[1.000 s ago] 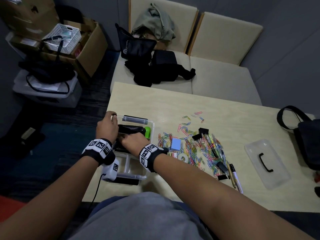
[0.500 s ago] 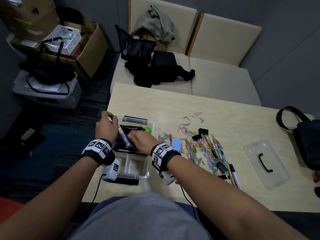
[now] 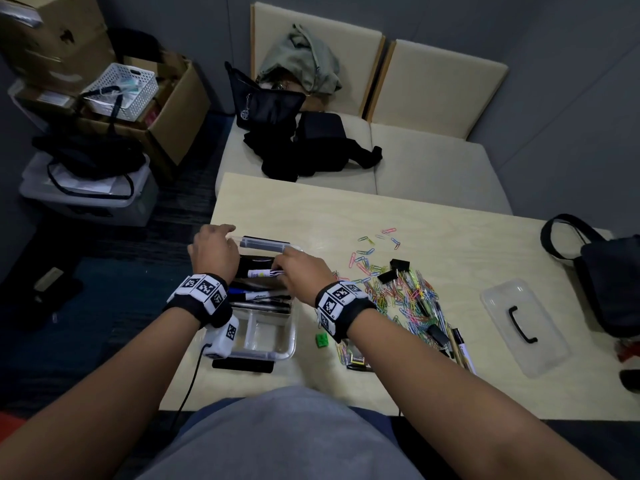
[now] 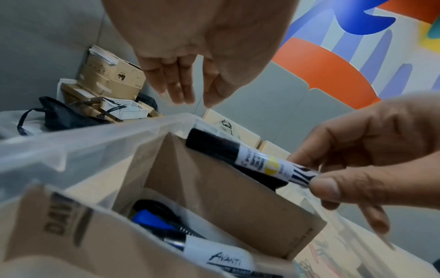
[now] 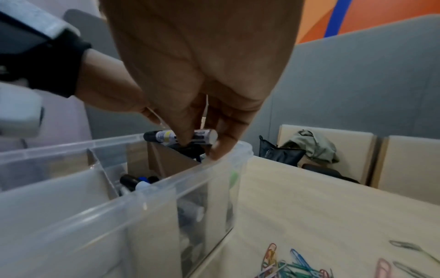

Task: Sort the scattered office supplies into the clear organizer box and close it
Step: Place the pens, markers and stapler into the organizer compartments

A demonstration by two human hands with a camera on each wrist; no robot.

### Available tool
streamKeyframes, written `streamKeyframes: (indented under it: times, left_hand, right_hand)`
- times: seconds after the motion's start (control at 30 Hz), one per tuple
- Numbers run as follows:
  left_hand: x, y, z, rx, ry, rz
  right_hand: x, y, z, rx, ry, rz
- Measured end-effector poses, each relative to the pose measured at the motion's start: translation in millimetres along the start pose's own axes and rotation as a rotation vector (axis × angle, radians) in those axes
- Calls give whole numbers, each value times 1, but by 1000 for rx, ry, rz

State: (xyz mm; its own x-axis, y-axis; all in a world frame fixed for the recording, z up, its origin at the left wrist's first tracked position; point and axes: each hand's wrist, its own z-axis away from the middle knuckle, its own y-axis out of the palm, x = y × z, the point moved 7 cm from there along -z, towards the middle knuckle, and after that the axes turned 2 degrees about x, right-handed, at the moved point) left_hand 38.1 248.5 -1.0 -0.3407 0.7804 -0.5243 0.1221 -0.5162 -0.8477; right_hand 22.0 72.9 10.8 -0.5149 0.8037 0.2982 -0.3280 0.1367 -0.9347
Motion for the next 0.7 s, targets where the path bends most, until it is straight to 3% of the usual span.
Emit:
streamKeyframes:
  times: [0.1, 0.23, 0.5, 0.7]
  left_hand:
    - [0, 10, 2, 78, 10, -16]
    - [2, 14, 3, 82, 18, -50]
    - [-4, 15, 6, 73, 20, -124]
    - [-12, 19, 11, 102, 53, -195]
  right_hand:
    - [12, 2, 0, -32, -88, 108]
    - [34, 13, 2, -39, -169, 212]
    - [48, 40, -1, 28, -174, 354]
    - [48, 45, -2, 175, -125, 410]
